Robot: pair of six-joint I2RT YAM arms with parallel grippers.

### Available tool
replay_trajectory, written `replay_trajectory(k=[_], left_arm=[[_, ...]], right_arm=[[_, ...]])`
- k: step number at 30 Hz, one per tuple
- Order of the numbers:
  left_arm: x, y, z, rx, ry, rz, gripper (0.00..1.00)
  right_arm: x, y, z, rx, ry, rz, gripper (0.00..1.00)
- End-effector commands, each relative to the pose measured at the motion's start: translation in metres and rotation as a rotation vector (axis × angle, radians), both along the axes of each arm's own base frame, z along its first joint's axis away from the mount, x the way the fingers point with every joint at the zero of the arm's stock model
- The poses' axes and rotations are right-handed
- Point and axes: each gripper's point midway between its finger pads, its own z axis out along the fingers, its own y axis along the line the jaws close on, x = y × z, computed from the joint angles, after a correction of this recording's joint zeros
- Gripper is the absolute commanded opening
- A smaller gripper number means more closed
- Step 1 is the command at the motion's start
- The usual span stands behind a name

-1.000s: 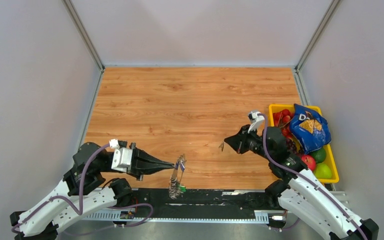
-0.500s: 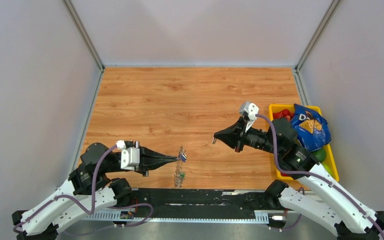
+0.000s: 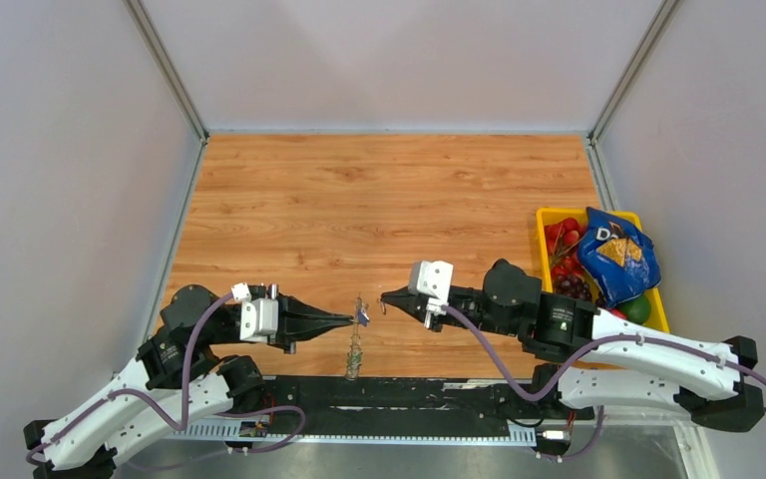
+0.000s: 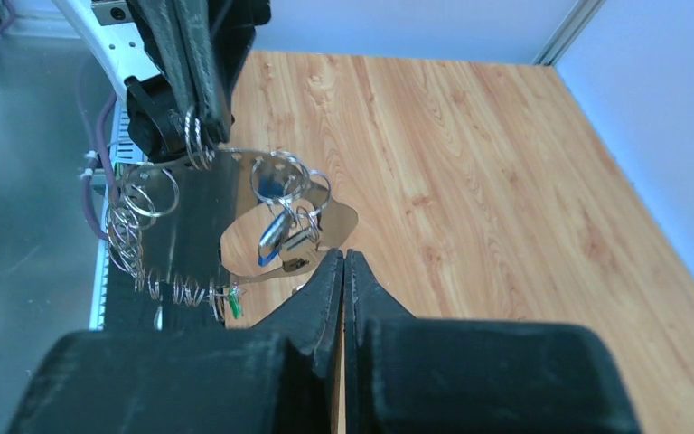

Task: Put the keys on the keyring

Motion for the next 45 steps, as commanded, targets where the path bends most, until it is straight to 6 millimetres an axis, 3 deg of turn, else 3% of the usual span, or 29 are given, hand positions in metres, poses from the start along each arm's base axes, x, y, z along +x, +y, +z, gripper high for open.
replay_trajectory(k=[1, 10, 17, 37, 45], left_arm=[[-0.021, 0.005, 0.017, -0.02, -0.059, -0.095, 0.0], [-0.048, 0.007, 0.012, 0.042, -0.041, -0.253, 0.0], [-0.059, 0.008, 0.01, 0.06, -0.049, -0.327, 0.0], [-0.059, 0.007, 0.004, 0.078, -0.046, -0.332, 0.0], [-0.057, 0.008, 0.003, 0.075, -0.052, -0.317, 0.0]], right_arm=[[0.003, 0.005, 0.043, 0.049, -0.211, -0.049, 0.0], [-0.042, 0.015, 0.05, 0.009, -0.399, 0.039, 0.0], [-0.063, 0.019, 0.056, -0.004, -0.474, 0.105, 0.0], [-0.095, 0.036, 0.057, -0.017, -0.465, 0.227, 0.0], [-0.101, 0.041, 0.048, -0.055, -0.456, 0.251, 0.0]])
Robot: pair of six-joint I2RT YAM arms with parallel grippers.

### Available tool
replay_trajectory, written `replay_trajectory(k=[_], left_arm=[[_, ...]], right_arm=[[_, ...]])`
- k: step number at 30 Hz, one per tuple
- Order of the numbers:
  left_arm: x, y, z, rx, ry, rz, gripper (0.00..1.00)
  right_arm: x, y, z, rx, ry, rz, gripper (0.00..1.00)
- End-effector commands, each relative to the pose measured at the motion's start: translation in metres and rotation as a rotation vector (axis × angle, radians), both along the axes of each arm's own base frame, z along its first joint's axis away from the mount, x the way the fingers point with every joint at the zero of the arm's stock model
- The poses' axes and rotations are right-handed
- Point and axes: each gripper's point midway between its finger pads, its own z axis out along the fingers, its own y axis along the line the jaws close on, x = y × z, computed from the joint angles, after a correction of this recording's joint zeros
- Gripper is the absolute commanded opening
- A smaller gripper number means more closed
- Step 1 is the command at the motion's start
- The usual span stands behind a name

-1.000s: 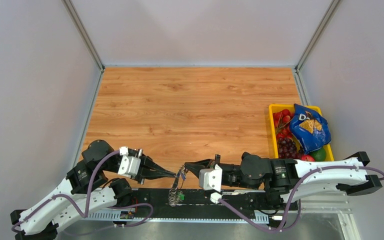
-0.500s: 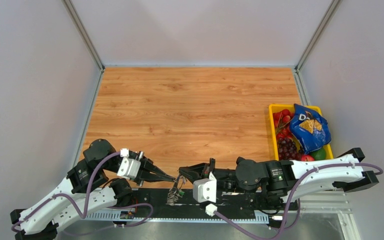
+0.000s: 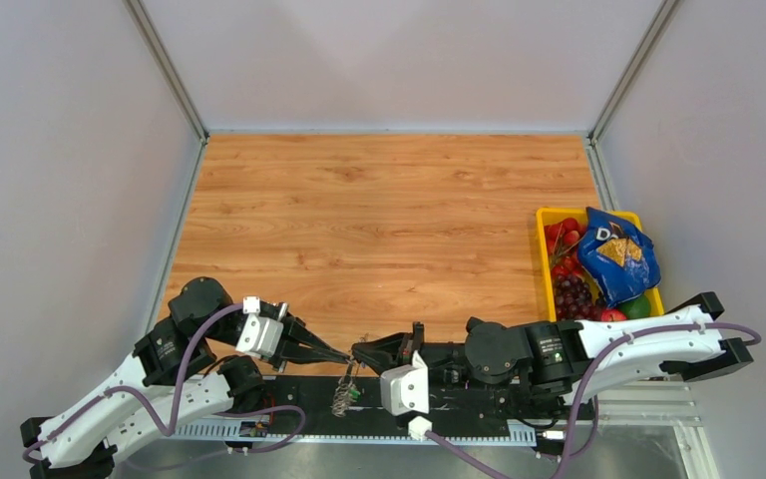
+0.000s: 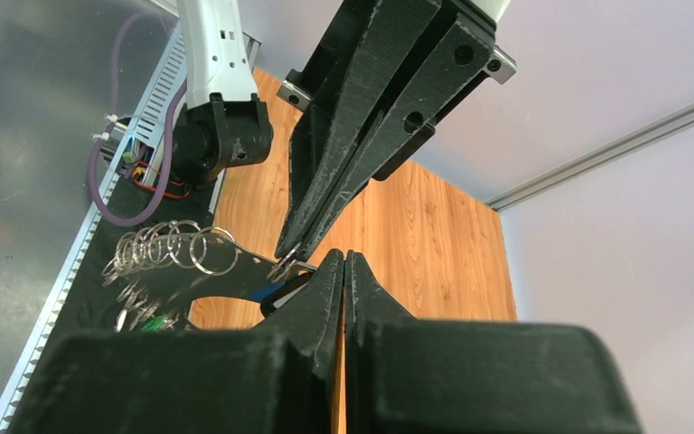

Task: Put the keys on the keyring

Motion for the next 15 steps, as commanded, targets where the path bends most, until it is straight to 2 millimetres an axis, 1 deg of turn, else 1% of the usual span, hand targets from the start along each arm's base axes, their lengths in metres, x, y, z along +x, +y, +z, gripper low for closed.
replay_trajectory(k=[1, 6, 15], left_arm=[[-0.0023, 0.0037, 0.0236, -0.075, -0.072, -0.002, 0.0], [-0.0034, 0.005, 0.0241, -0.08, -0.075, -0.003, 0.0], [-0.0021, 0.0047, 0.024, -0.083, -0.077, 0.004, 0.0]], right_arm=[[-0.0066, 0.0011, 0.0125, 0.012, 0.018, 0.021, 0.0], [-0.0078, 0.0017, 0.0087, -0.005, 0.023, 0.021, 0.0], [-0.0136, -0.0014, 0.0092, -0.004, 0.035, 0.039, 0.0]])
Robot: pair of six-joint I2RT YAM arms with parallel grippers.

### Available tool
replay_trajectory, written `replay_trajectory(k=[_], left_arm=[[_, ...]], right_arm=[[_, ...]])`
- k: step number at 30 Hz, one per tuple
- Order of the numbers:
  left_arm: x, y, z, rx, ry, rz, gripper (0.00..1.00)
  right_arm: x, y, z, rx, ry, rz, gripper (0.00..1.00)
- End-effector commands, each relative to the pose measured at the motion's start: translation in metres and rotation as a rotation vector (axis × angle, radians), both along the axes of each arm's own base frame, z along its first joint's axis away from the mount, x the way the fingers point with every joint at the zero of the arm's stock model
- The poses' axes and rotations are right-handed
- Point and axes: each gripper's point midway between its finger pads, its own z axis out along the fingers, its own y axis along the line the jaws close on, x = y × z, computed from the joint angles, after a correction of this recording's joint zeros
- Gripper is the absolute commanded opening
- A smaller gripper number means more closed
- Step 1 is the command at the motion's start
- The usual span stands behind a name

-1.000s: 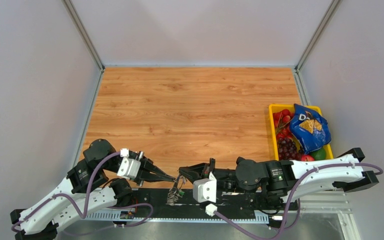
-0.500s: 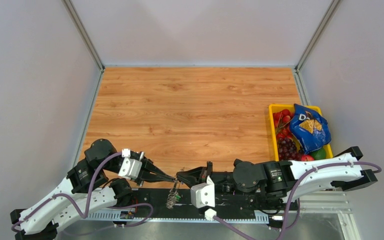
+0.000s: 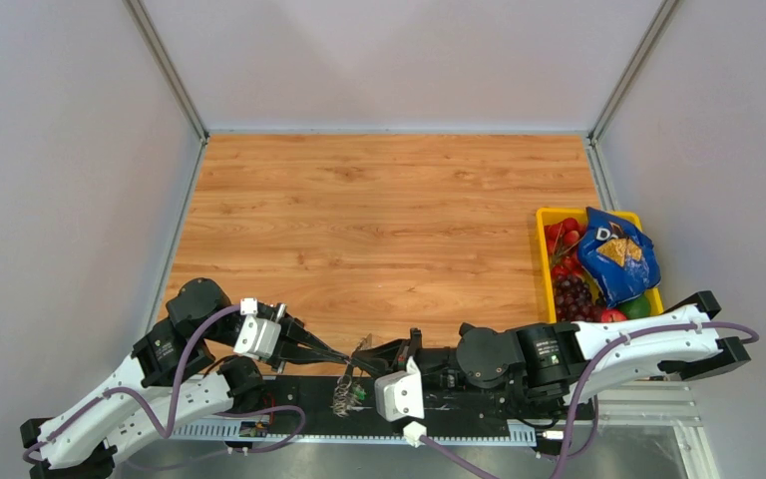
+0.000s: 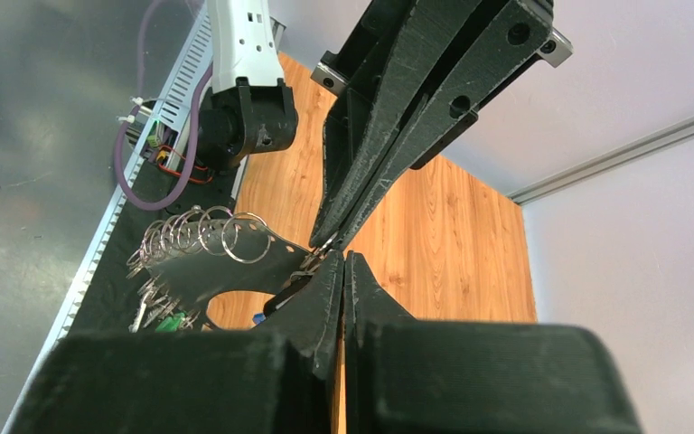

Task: Put the keys on the keyring

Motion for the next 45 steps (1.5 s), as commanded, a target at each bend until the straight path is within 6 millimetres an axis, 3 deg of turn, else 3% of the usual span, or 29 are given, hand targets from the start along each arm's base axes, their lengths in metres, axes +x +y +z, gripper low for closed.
replay_trajectory(k=[1, 18, 33, 40, 45], left_arm=[[-0.001, 0.003, 0.022, -0.074, -0.069, 0.002, 0.0], [0.001, 0.004, 0.026, -0.085, -0.074, 0.022, 0.0], [-0.005, 0.012, 0.06, -0.253, -0.056, 0.036, 0.0], [-0.007, 0.012, 0.068, -0.311, -0.025, 0.022, 0.0], [-0.008, 0.013, 0.075, -0.352, -0.022, 0.022, 0.0]], right_arm=[[-0.007, -0.003, 0.024, 0.057, 0.022, 0.02, 0.0], [-0.012, -0.006, 0.018, 0.037, 0.015, 0.024, 0.0], [-0.012, -0.007, 0.012, 0.047, 0.046, 0.003, 0.0], [0.001, -0.018, 0.044, 0.161, 0.122, -0.075, 0.25], [0.009, -0.029, 0.066, 0.243, 0.252, -0.137, 0.33]])
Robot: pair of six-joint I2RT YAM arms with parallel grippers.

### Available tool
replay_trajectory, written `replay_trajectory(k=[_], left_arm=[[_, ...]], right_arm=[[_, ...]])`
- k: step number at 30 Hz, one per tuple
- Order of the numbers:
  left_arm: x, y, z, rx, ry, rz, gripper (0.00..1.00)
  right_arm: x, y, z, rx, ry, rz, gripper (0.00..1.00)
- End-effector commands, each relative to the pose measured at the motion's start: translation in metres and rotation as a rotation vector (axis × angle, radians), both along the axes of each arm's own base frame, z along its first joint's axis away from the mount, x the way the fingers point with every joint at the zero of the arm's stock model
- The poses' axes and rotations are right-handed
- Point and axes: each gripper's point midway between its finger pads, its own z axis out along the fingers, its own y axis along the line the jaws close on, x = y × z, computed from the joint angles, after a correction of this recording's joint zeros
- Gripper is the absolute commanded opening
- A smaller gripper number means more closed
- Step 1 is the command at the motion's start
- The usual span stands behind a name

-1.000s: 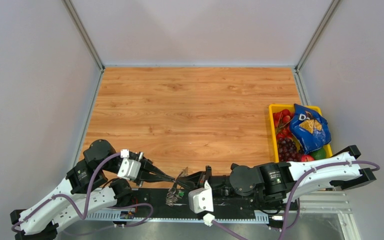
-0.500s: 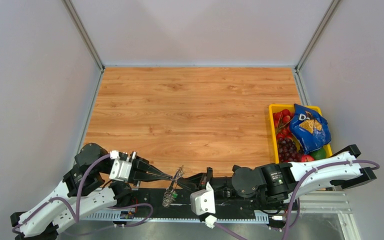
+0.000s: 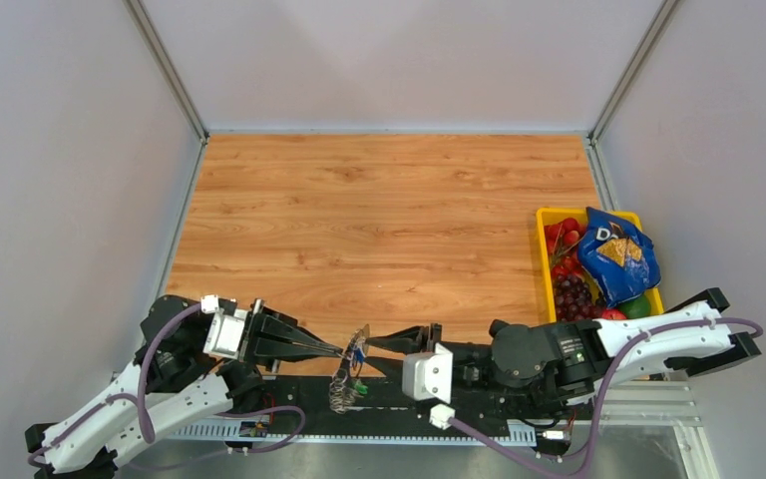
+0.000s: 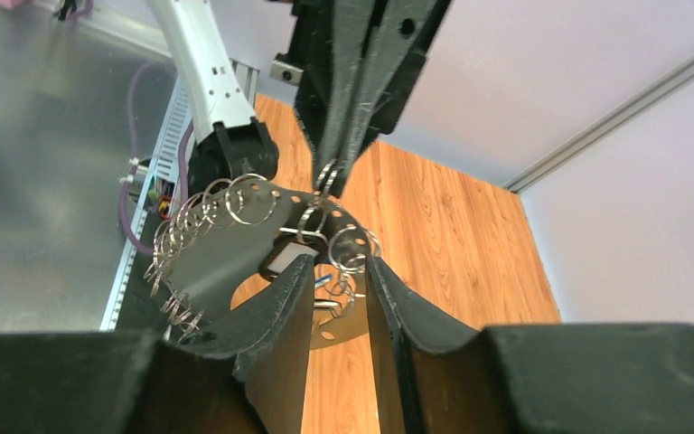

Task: Put the keys on the keyring

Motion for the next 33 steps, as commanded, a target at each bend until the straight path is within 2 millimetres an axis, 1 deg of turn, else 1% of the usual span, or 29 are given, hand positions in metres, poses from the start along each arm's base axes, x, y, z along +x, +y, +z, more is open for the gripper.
replay_trajectory(k=[1, 6, 14, 19, 26, 33], left_arm=[[-0.005, 0.008, 0.03, -0.126, -0.029, -0.001, 0.0], [-0.002, 0.009, 0.039, -0.182, -0.004, 0.012, 0.0], [0.009, 0.011, 0.05, -0.264, 0.051, 0.063, 0.0], [0.011, 0.014, 0.059, -0.319, 0.071, 0.075, 0.0], [0.009, 0.015, 0.061, -0.337, 0.086, 0.059, 0.0], [0.006, 0.018, 0.06, -0.346, 0.083, 0.048, 0.0]], right_arm=[[0.01, -0.013, 0.044, 0.156, 0.168, -0.084, 0.34], [0.006, -0.008, 0.061, 0.2, 0.28, -0.085, 0.33], [-0.003, 0.008, 0.064, 0.203, 0.343, -0.072, 0.23], [-0.005, 0.015, 0.067, 0.211, 0.353, -0.068, 0.27], [-0.001, 0.016, 0.077, 0.266, 0.362, -0.085, 0.27], [0.004, 0.02, 0.082, 0.301, 0.354, -0.114, 0.27]])
